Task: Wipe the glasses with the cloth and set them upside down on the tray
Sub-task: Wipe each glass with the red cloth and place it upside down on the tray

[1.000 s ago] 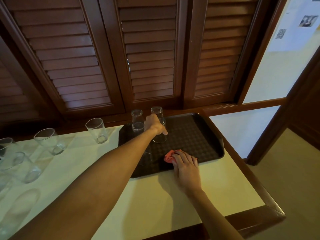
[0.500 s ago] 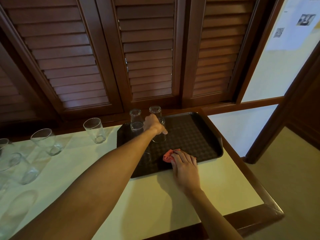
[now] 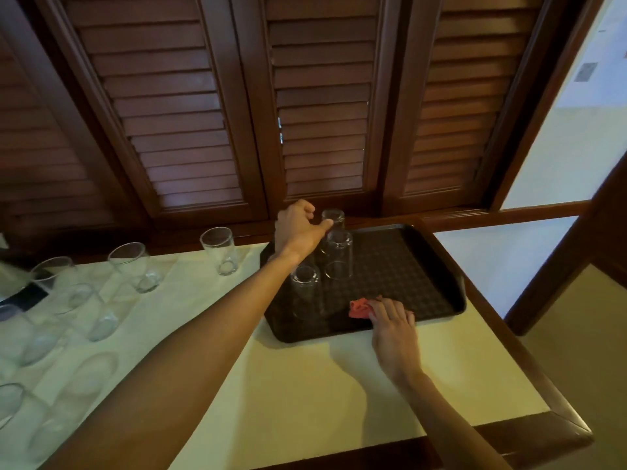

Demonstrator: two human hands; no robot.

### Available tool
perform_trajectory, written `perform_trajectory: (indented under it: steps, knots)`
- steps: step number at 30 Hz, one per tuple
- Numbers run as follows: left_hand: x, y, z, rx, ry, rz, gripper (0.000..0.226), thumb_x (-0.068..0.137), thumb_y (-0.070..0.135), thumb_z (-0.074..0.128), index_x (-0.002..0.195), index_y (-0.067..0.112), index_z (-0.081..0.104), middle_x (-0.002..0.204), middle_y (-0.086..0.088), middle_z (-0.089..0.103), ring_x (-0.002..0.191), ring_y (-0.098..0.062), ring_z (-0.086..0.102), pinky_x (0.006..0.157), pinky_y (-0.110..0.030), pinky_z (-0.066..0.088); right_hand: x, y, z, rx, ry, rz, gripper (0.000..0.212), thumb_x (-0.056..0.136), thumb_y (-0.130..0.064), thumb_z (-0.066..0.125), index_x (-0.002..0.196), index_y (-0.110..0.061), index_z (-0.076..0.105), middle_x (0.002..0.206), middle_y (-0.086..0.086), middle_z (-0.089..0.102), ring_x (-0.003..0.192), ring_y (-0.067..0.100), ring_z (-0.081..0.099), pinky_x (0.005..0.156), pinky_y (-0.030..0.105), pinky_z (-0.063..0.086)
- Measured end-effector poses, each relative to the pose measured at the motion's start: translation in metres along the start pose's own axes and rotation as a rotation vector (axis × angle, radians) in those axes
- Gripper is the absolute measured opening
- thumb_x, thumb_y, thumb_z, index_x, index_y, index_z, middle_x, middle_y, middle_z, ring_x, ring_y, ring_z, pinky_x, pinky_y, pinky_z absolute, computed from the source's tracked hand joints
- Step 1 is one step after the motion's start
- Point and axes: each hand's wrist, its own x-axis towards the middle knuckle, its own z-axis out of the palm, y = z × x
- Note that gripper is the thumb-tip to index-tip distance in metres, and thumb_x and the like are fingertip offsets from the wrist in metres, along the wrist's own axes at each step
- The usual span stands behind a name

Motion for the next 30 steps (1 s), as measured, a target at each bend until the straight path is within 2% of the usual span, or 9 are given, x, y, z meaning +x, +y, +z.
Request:
perform_trajectory:
  steps: [3,5,7,9,11,14,18,24,30]
  knots:
    - [-0.009,-0.030,-0.047,-0.029,0.133,-0.015,0.030,0.089,0.032,0.082,0.112,0.015,0.073,0.095,0.007,0.073,0.095,-0.010,0.070,0.089,-0.025,0.053,-0.010,-0.007,-0.002,-0.005,0.174,0.003,0.030,0.088,-0.005,0.066,0.117,-0.011,0.066,0.108,0.007,0.063,0.099,0.030,0.061,0.083,0.048,0.051]
    - [-0.013,-0.057,-0.074,-0.027,0.201,-0.060,0.027,0.092,0.026,0.080,0.115,0.012,0.072,0.101,0.004,0.072,0.092,-0.008,0.066,0.084,-0.019,0.048,-0.023,-0.031,-0.005,0.072,0.308,-0.055,0.023,0.095,-0.014,0.051,0.113,-0.009,0.064,0.099,0.005,0.062,0.089,0.027,0.058,0.076,0.041,0.048]
    - [-0.015,-0.086,-0.092,-0.042,0.288,-0.109,0.025,0.092,0.020,0.079,0.113,0.010,0.070,0.103,-0.001,0.074,0.097,-0.014,0.068,0.087,-0.025,0.050,-0.035,-0.070,-0.005,0.175,0.353,-0.145,0.032,0.104,-0.028,0.033,0.110,-0.013,0.061,0.094,0.003,0.061,0.086,0.023,0.054,0.076,0.034,0.039]
    - [-0.014,-0.112,-0.102,-0.026,0.335,-0.167,0.023,0.091,0.018,0.078,0.108,0.007,0.066,0.105,-0.009,0.073,0.099,-0.021,0.069,0.082,-0.030,0.049,-0.042,-0.111,0.005,0.269,0.329,-0.235,0.029,0.105,-0.033,0.030,0.109,-0.019,0.055,0.093,0.001,0.062,0.087,0.018,0.048,0.076,0.031,0.035]
    - [-0.010,-0.133,-0.105,0.013,0.309,-0.224,0.040,0.087,0.026,0.084,0.111,0.005,0.060,0.115,-0.014,0.067,0.107,-0.029,0.067,0.081,-0.034,0.048,-0.044,-0.148,0.022,0.308,0.302,-0.298,0.019,0.098,-0.025,0.039,0.110,-0.022,0.054,0.096,-0.001,0.063,0.089,0.016,0.047,0.076,0.030,0.035]
    - [-0.001,-0.155,-0.108,0.040,0.159,-0.295,0.077,0.076,0.035,0.093,0.129,0.003,0.048,0.135,-0.018,0.053,0.121,-0.035,0.059,0.097,-0.043,0.051,-0.040,-0.187,0.044,0.259,0.284,-0.354,0.022,0.092,-0.022,0.042,0.111,-0.023,0.053,0.098,-0.001,0.064,0.091,0.017,0.048,0.078,0.031,0.034]
    - [0.020,-0.170,-0.111,0.045,-0.023,-0.353,0.100,0.075,0.038,0.093,0.150,0.003,0.036,0.153,-0.017,0.044,0.140,-0.035,0.048,0.109,-0.040,0.044,-0.040,-0.201,0.069,0.110,0.263,-0.377,0.027,0.087,-0.022,0.042,0.112,-0.022,0.054,0.101,0.000,0.063,0.096,0.021,0.051,0.083,0.037,0.035]
    - [0.037,-0.182,-0.097,0.020,-0.079,-0.335,0.094,0.075,0.039,0.093,0.148,0.006,0.042,0.149,-0.013,0.055,0.138,-0.033,0.054,0.106,-0.037,0.047,-0.043,-0.197,0.074,0.064,0.248,-0.364,0.031,0.086,-0.020,0.043,0.113,-0.018,0.058,0.104,0.003,0.066,0.097,0.023,0.047,0.083,0.039,0.034]
    - [0.037,-0.188,-0.091,-0.054,0.024,-0.354,0.082,0.073,0.032,0.096,0.139,0.008,0.053,0.140,-0.011,0.063,0.129,-0.029,0.061,0.101,-0.036,0.051,-0.043,-0.197,0.072,0.034,0.239,-0.358,0.028,0.091,-0.021,0.043,0.113,-0.017,0.059,0.103,0.002,0.065,0.094,0.023,0.051,0.080,0.037,0.035]
